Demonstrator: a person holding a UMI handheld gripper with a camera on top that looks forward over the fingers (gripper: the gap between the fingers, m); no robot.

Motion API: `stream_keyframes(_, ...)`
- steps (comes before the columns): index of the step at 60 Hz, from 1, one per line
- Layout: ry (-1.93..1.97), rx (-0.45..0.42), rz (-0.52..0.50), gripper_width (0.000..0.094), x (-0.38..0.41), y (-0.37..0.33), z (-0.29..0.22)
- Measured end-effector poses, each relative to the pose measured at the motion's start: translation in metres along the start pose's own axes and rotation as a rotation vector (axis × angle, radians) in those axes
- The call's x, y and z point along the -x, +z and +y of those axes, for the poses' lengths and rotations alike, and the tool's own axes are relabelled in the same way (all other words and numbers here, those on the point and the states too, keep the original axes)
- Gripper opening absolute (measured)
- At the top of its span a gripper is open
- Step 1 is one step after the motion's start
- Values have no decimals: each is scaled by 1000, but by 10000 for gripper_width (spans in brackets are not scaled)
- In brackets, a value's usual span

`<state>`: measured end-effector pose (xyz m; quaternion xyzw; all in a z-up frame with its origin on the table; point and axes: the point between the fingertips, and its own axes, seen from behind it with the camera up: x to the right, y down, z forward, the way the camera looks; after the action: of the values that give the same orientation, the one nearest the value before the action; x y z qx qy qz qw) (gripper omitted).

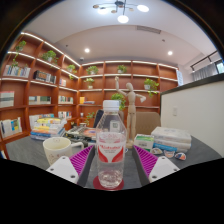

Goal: Pour water

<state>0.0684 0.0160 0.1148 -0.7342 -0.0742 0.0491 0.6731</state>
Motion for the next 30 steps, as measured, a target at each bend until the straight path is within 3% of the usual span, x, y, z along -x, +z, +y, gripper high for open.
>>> stream_keyframes(19,23,45,97,812,-5,-83,4)
stream_keyframes(30,58,31,103,816,-6,-114,-4)
